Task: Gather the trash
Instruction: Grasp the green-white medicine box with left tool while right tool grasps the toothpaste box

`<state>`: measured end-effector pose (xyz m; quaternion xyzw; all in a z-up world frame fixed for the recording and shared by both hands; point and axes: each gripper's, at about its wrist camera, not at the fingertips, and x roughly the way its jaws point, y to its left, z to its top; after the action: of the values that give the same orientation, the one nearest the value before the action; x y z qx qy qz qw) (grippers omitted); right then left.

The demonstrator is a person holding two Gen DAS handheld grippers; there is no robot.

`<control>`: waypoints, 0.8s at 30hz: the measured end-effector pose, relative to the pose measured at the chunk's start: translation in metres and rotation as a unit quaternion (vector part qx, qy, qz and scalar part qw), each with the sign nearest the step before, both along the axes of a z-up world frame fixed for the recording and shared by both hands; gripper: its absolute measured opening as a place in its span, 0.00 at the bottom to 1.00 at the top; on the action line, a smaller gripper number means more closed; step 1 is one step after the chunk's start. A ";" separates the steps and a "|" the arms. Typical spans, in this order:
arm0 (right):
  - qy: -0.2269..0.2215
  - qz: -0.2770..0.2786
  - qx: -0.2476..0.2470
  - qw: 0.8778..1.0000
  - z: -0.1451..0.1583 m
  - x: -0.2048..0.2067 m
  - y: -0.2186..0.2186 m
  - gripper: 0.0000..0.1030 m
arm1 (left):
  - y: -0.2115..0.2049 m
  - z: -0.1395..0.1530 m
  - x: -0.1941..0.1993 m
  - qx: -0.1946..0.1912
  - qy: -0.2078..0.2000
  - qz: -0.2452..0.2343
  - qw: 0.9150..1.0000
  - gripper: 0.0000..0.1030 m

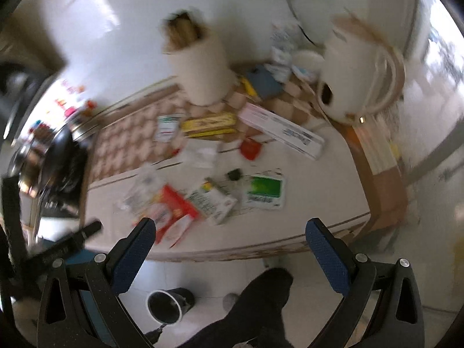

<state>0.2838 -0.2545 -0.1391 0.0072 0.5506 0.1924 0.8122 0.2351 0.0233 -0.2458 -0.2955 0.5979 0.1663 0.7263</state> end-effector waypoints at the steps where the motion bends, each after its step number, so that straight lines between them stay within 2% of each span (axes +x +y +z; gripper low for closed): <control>1: 0.010 -0.009 -0.007 1.000 -0.014 0.021 -0.007 1.00 | -0.004 -0.014 0.011 -0.020 0.014 0.007 1.000 0.99; 4: 0.034 -0.017 -0.040 0.998 -0.049 0.078 -0.021 1.00 | -0.017 -0.059 0.045 -0.079 0.051 0.033 0.995 0.92; 6: 0.044 -0.007 -0.066 0.997 -0.067 0.112 -0.027 1.00 | -0.025 -0.085 0.066 -0.110 0.076 0.045 0.990 0.84; 8: 0.050 0.011 -0.103 0.993 -0.087 0.148 -0.031 1.00 | -0.031 -0.104 0.079 -0.129 0.092 0.064 0.985 0.80; 11: 0.061 0.040 -0.139 0.988 -0.117 0.192 -0.031 1.00 | -0.037 -0.125 0.091 -0.139 0.116 0.097 0.979 0.80; 13: 0.073 0.064 -0.156 0.983 -0.136 0.214 -0.027 1.00 | -0.039 -0.129 0.094 -0.130 0.122 0.112 0.978 0.79; 15: 0.080 0.090 -0.171 0.978 -0.153 0.229 -0.021 1.00 | -0.044 -0.127 0.097 -0.114 0.124 0.111 0.979 0.63; 19: 0.078 0.143 -0.192 0.968 -0.179 0.246 0.000 1.00 | -0.054 -0.120 0.101 -0.060 0.124 0.079 0.987 0.62; 22: 0.073 0.174 -0.197 0.962 -0.197 0.255 0.018 1.00 | -0.064 -0.109 0.103 0.015 0.122 0.034 0.992 0.62; 24: 0.066 0.191 -0.197 0.959 -0.206 0.257 0.028 0.95 | -0.072 -0.105 0.103 0.058 0.123 0.004 0.991 0.62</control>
<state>0.5411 -0.2265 -0.3454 -0.2458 0.6210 0.2310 0.7075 0.3381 -0.0486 -0.3509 -0.2328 0.6708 0.2386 0.6625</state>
